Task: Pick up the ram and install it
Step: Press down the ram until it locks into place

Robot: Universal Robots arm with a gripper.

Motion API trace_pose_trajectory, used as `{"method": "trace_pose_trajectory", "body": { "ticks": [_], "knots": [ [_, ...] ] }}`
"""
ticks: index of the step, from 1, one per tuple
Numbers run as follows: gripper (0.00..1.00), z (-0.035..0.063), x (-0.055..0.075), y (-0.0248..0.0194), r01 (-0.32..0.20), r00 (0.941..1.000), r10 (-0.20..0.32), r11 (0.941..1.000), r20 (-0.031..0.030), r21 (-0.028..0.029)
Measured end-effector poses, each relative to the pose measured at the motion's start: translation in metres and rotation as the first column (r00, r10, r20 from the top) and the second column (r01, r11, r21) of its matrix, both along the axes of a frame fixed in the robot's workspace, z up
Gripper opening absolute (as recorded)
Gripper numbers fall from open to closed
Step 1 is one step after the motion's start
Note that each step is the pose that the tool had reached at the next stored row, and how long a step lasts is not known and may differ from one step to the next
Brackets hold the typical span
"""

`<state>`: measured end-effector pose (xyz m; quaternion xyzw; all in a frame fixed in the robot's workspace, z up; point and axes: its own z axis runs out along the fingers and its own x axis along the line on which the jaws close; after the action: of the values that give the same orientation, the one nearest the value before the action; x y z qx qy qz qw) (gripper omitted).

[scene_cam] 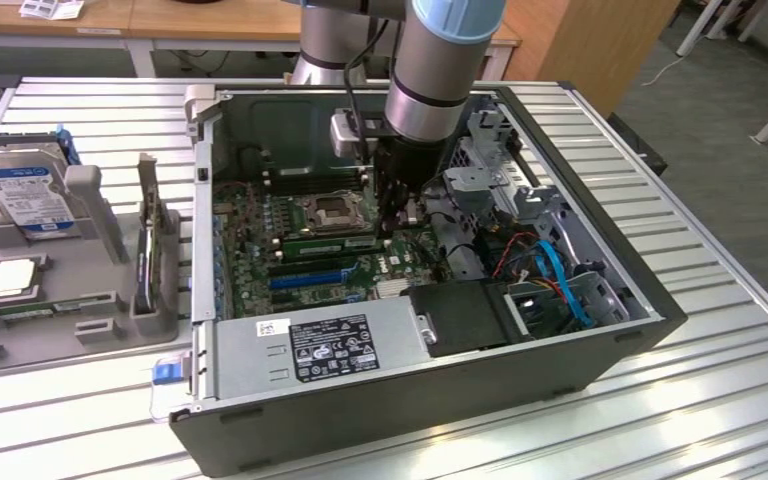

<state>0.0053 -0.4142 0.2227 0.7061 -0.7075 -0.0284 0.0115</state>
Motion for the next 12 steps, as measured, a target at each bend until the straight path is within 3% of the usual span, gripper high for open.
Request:
{"method": "trace_pose_trajectory", "body": {
  "ticks": [12],
  "knots": [
    [0.10, -0.0006, 0.0000, 0.0000, 0.000, 1.0000, 0.000, 1.0000, 0.0000, 0.0001]
  ]
}}
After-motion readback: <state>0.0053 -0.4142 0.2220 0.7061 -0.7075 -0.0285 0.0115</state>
